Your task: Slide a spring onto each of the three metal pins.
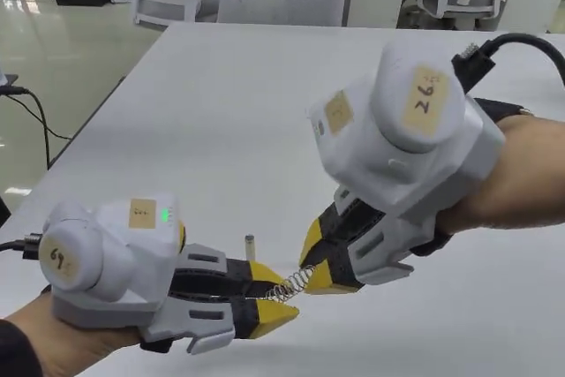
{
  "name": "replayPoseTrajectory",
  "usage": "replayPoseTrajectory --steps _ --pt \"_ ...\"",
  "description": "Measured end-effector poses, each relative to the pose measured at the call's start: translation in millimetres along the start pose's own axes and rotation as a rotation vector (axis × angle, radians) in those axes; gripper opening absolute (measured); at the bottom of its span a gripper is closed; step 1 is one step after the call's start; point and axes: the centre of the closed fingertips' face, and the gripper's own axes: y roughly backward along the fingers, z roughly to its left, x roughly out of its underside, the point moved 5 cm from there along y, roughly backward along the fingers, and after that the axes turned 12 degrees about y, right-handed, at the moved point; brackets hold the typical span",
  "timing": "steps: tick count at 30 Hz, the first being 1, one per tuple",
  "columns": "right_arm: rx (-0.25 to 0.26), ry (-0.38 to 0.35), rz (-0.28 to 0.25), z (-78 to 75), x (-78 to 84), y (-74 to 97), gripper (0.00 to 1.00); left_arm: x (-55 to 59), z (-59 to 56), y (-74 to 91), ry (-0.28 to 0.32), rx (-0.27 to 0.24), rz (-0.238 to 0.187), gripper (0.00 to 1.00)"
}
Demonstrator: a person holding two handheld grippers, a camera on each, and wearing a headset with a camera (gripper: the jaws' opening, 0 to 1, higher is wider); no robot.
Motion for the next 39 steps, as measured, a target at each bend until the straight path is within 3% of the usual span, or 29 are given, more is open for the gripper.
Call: replayPoseTrajectory --steps 10,26,39 --pt "0.015 0.021 -0.023 -4.2 -13.9 0.2 0.08 -2.5 -0.4 0.1 0.002 0.0 -0.019 0.03" --pt "-0.03 -0.005 0.018 -4.1 -7.5 -18.6 0.09 -5.3 -1.8 -2.0 -0.01 0.002 -0.022 0.03" --pt "-0.034 0.004 0.032 -5.5 -8.0 -20.3 0.08 -6.6 -0.3 -1.3 -0.005 -0.003 -0.035 0.04"
